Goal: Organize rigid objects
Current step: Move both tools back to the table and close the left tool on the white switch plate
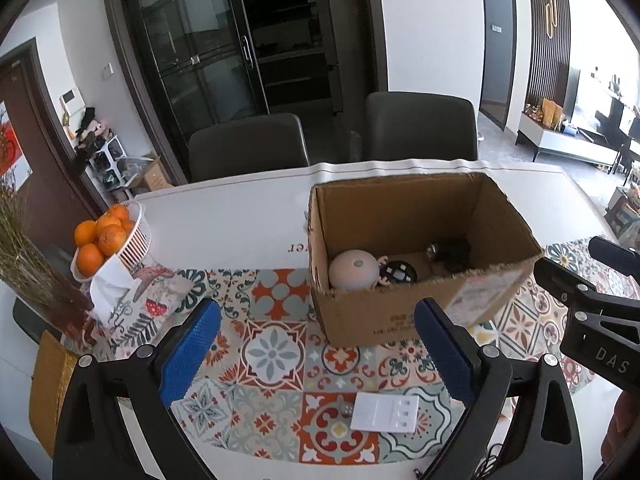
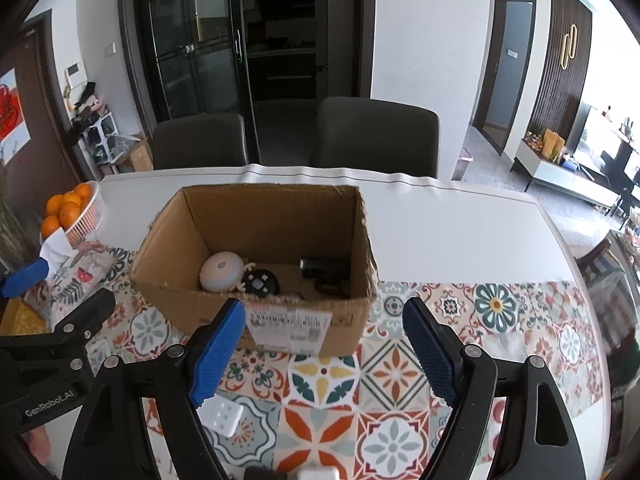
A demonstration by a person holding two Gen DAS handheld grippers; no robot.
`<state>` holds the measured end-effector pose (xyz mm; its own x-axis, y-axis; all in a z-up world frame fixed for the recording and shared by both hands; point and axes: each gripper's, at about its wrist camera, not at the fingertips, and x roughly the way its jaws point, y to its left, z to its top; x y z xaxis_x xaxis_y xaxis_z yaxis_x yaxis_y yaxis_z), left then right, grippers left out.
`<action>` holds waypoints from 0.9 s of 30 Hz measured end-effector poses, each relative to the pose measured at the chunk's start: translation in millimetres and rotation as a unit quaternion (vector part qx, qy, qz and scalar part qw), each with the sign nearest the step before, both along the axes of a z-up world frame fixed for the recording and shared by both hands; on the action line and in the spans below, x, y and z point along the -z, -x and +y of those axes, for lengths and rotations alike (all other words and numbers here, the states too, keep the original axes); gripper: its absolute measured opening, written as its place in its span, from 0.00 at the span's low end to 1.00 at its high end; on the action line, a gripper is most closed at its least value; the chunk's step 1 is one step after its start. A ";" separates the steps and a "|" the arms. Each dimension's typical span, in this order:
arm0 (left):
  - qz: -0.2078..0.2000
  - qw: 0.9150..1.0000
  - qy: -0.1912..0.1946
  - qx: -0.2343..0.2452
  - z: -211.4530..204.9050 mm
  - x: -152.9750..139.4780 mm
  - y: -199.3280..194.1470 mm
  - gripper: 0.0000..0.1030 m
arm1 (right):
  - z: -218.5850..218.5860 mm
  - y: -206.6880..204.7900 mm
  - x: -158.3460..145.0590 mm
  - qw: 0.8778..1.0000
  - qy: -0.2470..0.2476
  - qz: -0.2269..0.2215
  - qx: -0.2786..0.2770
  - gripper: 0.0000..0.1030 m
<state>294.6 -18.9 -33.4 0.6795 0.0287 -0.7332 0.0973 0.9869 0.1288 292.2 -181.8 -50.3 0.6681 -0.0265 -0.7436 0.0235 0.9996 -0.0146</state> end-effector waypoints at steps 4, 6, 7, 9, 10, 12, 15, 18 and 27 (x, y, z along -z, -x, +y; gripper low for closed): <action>0.001 1.000 0.002 0.002 -1.5 5.5 12.7 0.96 | -1.3 9.9 4.6 1.000 0.000 0.003 0.001 0.79; 0.004 1.000 0.009 0.009 -1.7 9.8 18.9 0.96 | -2.4 16.7 8.6 1.000 -0.004 0.005 0.001 0.79; 0.007 1.000 0.012 0.011 -1.7 12.8 22.2 0.96 | -3.0 18.9 10.7 1.000 -0.003 0.005 0.001 0.79; 0.012 1.000 0.011 0.012 -2.0 19.2 27.2 0.96 | -2.4 25.9 16.3 1.000 0.000 0.004 0.000 0.79; 0.016 1.000 0.011 0.013 -2.5 22.6 29.4 0.96 | -2.1 28.4 19.2 1.000 0.000 0.006 0.001 0.79; 0.025 0.999 0.012 0.019 -3.5 31.1 33.5 0.96 | -1.5 34.9 27.2 1.000 -0.003 0.012 -0.001 0.79; 0.036 0.999 0.014 0.026 -4.7 42.5 39.7 0.96 | -1.8 42.0 39.5 1.000 -0.005 0.024 -0.002 0.79; 0.050 0.998 0.015 0.033 -7.3 53.1 42.8 0.95 | -3.5 47.3 50.6 0.999 -0.009 0.036 0.001 0.79; 0.085 0.995 0.032 0.051 -10.8 83.6 50.6 0.95 | -8.4 60.6 79.8 0.997 -0.016 0.069 0.011 0.79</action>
<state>244.0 -29.7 -117.0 0.5424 -0.0836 -0.8359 0.2119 0.9765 0.0398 231.6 -190.2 -130.1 0.5586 -0.0142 -0.8293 0.0457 0.9989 0.0137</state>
